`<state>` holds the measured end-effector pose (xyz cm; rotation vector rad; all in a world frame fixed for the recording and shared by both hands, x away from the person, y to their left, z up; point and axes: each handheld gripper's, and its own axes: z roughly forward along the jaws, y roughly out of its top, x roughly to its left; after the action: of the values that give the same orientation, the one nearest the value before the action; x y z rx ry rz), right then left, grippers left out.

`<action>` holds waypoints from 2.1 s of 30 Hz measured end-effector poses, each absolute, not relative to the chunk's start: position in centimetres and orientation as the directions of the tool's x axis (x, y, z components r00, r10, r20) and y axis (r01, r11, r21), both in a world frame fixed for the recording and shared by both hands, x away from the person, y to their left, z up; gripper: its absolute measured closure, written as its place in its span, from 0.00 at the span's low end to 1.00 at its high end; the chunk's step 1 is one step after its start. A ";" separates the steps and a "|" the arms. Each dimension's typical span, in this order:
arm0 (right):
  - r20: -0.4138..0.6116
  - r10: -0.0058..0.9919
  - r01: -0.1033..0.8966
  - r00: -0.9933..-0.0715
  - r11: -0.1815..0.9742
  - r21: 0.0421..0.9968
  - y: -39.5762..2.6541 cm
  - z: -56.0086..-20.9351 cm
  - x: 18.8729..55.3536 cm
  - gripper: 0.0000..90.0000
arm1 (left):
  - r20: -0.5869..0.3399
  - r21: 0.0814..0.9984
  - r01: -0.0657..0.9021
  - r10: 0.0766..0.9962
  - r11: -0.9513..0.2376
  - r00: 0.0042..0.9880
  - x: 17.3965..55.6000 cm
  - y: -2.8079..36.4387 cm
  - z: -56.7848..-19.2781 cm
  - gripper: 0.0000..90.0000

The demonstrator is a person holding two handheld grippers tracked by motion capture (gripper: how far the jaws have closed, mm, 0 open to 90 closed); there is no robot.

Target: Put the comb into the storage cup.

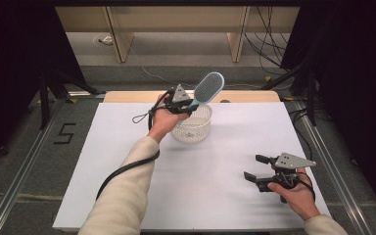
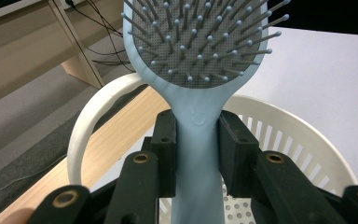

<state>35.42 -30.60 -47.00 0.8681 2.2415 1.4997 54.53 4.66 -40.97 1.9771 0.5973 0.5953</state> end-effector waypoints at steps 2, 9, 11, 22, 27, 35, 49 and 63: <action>0.075 0.634 0.312 -0.770 0.271 0.911 -30.6 -47.0 35.4 0.19 | 0.161 0.889 0.164 0.626 -0.428 0.763 54.5 4.6 -41.0 0.78; 0.078 0.632 0.312 -0.771 0.268 0.911 -30.6 -47.0 35.4 0.19 | 0.161 0.888 0.162 0.620 -0.431 0.768 54.5 4.5 -41.1 0.78; 0.078 0.633 0.313 -0.770 0.268 0.911 -30.6 -47.0 35.5 0.19 | 0.161 0.888 0.161 0.620 -0.430 0.768 54.6 4.4 -41.1 0.78; 0.077 0.634 0.312 -0.770 0.269 0.911 -30.6 -47.0 35.5 0.19 | 0.160 0.885 0.161 0.610 -0.437 0.776 54.7 4.3 -41.2 0.78; 0.077 0.633 0.312 -0.770 0.269 0.911 -30.6 -47.1 35.5 0.19 | 0.162 0.882 0.161 0.604 -0.444 0.780 54.7 4.2 -41.1 0.78; 0.076 0.632 0.311 -0.771 0.269 0.911 -30.6 -47.1 35.5 0.19 | 0.158 0.878 0.162 0.593 -0.450 0.790 54.8 3.9 -41.3 0.77; 0.080 0.633 0.313 -0.770 0.266 0.912 -30.6 -47.1 35.5 0.19 | 0.165 0.874 0.158 0.587 -0.460 0.793 55.0 3.7 -41.4 0.77; 0.080 0.633 0.314 -0.770 0.267 0.911 -30.6 -47.1 35.5 0.19 | 0.158 0.872 0.163 0.580 -0.462 0.799 55.0 3.6 -41.5 0.77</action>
<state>35.49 -30.63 -47.09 0.8692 2.2410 1.5045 55.03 3.57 -41.50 2.0247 0.5521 0.5482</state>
